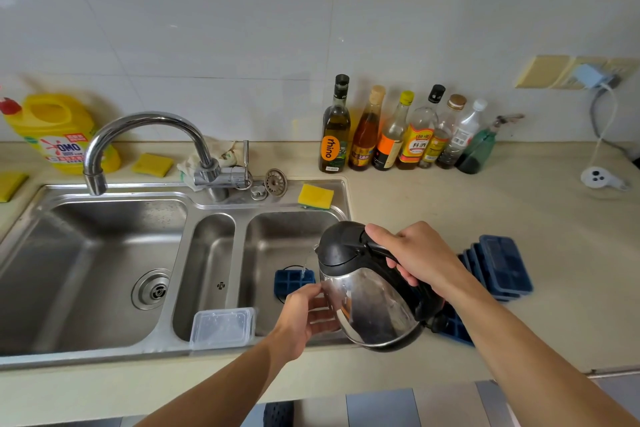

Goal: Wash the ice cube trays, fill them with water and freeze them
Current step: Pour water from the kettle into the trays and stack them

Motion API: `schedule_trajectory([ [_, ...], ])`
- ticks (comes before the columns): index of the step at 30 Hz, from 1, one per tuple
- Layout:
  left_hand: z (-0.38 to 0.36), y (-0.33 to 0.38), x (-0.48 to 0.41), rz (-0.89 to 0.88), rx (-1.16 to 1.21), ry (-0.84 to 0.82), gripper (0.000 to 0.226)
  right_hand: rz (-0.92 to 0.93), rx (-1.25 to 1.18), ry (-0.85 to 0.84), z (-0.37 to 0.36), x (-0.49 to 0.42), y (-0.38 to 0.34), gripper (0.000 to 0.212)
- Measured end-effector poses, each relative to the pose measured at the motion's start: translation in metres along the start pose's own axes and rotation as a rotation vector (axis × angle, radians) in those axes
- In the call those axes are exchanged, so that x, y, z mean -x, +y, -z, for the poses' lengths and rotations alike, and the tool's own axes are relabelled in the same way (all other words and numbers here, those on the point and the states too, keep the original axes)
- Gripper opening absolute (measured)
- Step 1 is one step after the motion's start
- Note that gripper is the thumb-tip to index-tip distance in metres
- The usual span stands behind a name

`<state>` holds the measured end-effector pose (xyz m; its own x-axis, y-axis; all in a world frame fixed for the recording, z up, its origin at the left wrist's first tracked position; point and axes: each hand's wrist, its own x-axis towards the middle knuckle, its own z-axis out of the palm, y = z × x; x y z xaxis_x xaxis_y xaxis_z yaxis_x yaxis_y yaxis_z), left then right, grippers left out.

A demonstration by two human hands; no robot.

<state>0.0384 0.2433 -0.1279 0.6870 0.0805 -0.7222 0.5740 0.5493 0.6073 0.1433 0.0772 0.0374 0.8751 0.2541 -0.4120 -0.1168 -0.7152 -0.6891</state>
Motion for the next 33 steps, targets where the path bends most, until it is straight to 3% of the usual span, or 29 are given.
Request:
schedule_trajectory([
  [7, 0.000, -0.003, 0.001, -0.011, -0.002, 0.006, 0.033, 0.004, -0.003, -0.004, 0.001, 0.003, -0.001, 0.066],
  [33, -0.001, -0.016, 0.005, -0.029, -0.007, -0.029, 0.036, 0.011, -0.005, -0.017, 0.003, 0.014, 0.005, 0.065],
])
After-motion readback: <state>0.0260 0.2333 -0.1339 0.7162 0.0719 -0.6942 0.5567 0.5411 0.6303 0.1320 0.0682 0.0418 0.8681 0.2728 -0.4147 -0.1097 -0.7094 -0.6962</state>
